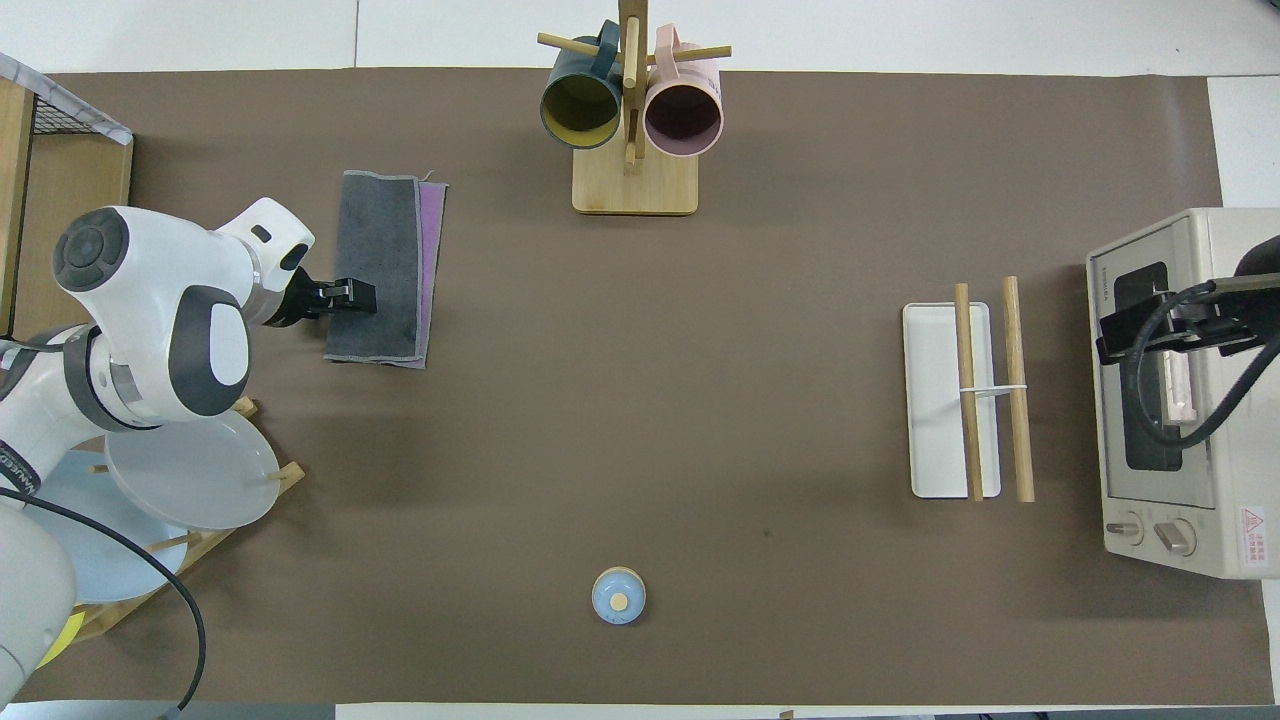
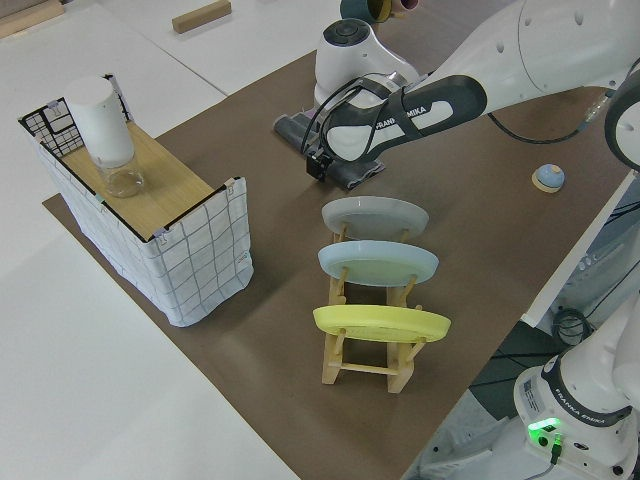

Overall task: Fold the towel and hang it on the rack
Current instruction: 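Grasp the folded purple towel with the left gripper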

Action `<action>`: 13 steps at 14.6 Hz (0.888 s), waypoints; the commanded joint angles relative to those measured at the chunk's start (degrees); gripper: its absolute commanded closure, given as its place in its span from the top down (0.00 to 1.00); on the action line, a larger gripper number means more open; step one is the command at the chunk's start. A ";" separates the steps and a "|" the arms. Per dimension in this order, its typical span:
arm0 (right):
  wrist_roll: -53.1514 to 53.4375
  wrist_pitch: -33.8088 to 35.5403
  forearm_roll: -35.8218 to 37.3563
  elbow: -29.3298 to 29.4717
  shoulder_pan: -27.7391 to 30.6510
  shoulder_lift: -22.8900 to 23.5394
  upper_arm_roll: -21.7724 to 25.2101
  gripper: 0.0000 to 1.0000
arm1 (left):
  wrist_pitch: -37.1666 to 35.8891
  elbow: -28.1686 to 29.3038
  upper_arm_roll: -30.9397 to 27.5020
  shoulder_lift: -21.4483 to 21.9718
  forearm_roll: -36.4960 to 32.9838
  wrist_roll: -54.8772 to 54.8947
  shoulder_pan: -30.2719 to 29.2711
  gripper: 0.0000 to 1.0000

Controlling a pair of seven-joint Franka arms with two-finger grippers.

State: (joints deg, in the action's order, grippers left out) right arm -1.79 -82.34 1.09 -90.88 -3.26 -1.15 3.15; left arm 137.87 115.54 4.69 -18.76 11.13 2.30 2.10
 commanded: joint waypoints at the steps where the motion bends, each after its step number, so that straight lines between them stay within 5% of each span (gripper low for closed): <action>1: -1.28 0.34 -1.18 -1.76 0.53 -1.75 -0.25 1.00 | -1.90 -0.66 0.14 -0.22 1.79 1.21 0.18 0.64; 6: -1.37 -0.10 -1.18 -1.76 0.09 -1.75 -0.69 1.00 | -1.46 -0.40 0.23 -0.31 1.88 1.21 0.10 0.47; 10: -1.28 -0.10 -1.26 -1.76 0.09 -1.75 -0.69 1.00 | -1.64 -0.40 0.23 -0.31 1.88 0.86 0.27 0.02; 13: -1.11 -0.10 -1.26 -1.76 0.09 -1.75 -0.69 1.00 | -1.99 -0.66 0.14 -0.22 1.88 0.51 0.27 0.00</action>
State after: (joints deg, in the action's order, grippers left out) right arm -1.79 -82.25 0.99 -91.05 -3.55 -1.49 2.54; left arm 137.14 115.18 5.06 -18.71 11.99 2.33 2.16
